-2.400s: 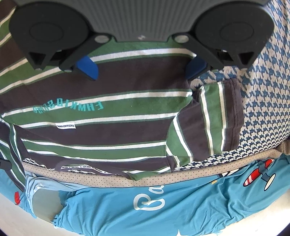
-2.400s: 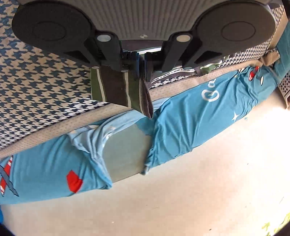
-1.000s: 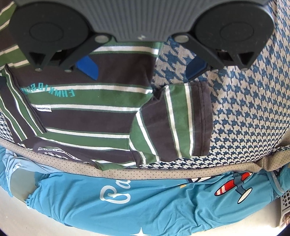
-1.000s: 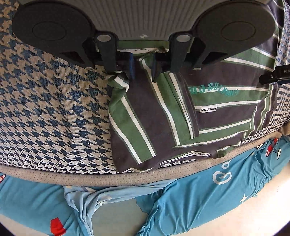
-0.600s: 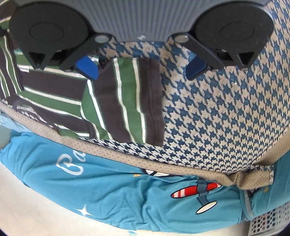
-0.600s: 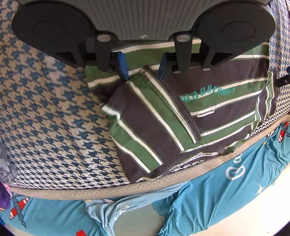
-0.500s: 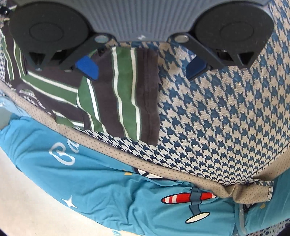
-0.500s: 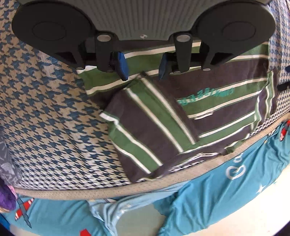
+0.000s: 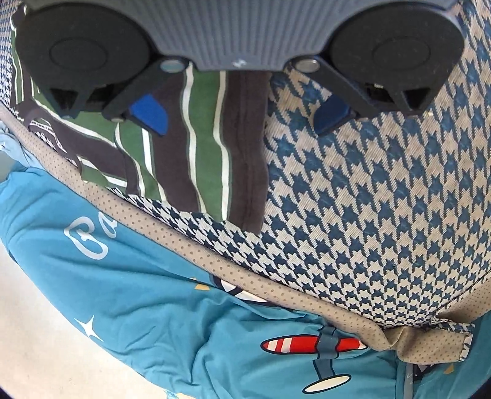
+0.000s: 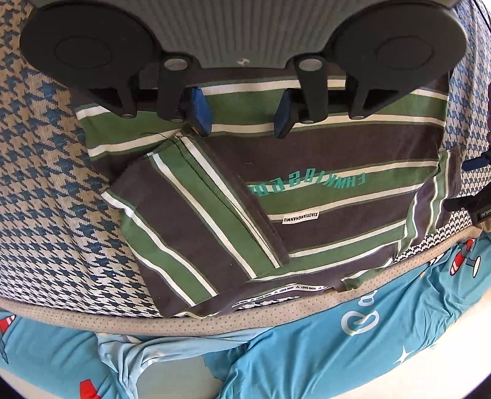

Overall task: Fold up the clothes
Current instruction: 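Grasp the other sleeve edge with the left gripper and fold it over the body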

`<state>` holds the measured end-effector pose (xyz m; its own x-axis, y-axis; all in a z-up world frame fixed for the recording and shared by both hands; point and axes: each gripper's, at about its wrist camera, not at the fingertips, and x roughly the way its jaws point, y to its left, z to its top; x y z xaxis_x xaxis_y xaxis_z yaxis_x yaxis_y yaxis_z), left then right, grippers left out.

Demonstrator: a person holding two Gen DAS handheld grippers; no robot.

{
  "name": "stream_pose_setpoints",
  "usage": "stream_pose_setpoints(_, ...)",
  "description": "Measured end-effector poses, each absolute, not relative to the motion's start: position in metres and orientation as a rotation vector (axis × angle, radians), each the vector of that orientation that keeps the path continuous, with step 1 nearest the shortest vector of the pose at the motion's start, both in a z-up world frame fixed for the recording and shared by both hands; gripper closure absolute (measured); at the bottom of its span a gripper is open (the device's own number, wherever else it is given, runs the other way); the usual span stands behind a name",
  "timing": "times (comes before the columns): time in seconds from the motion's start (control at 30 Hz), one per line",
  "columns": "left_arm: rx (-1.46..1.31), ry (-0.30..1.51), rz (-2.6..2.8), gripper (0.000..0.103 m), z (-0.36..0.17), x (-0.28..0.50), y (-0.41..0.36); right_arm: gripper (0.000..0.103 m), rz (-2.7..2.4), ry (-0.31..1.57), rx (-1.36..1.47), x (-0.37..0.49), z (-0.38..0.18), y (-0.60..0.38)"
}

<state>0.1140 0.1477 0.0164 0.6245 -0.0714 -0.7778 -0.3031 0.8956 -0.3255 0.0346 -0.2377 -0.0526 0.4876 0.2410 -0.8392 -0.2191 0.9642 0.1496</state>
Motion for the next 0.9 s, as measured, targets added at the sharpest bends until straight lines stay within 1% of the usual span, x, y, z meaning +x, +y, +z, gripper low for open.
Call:
stream_pose_setpoints(0.03, -0.459, 0.888, 0.137, 0.01, 0.017, 0.115, 0.147, 0.054, 0.283, 1.024, 0.02, 0.035, -0.053, -0.237)
stream_pose_setpoints(0.17, -0.51, 0.861, 0.137, 0.023, 0.017, 0.116, 0.152, 0.051, 0.292, 1.021, 0.0, 0.036, -0.053, -0.233)
stream_pose_setpoints(0.4, -0.521, 0.859, 0.083, 0.023, 0.016, 0.116, 0.147, 0.05, 0.301, 1.024, 0.0, 0.038, -0.053, -0.233)
stream_pose_setpoints(0.7, -0.664, 0.834, 0.024, 0.024, 0.009, 0.116, 0.158, 0.046, 0.309, 1.022, -0.017, 0.038, -0.053, -0.231)
stream_pose_setpoints(0.83, -0.723, 0.849, 0.0, 0.047, 0.007, 0.117, 0.158, 0.043, 0.314, 1.018, -0.036, 0.038, -0.053, -0.228)
stream_pose_setpoints(0.87, -0.714, 0.851, 0.006, 0.05, 0.007, 0.117, 0.156, 0.043, 0.315, 1.018, -0.04, 0.038, -0.053, -0.227)
stream_pose_setpoints(0.9, -0.703, 0.852, 0.015, 0.052, 0.007, 0.117, 0.155, 0.043, 0.315, 1.017, -0.042, 0.038, -0.053, -0.226)
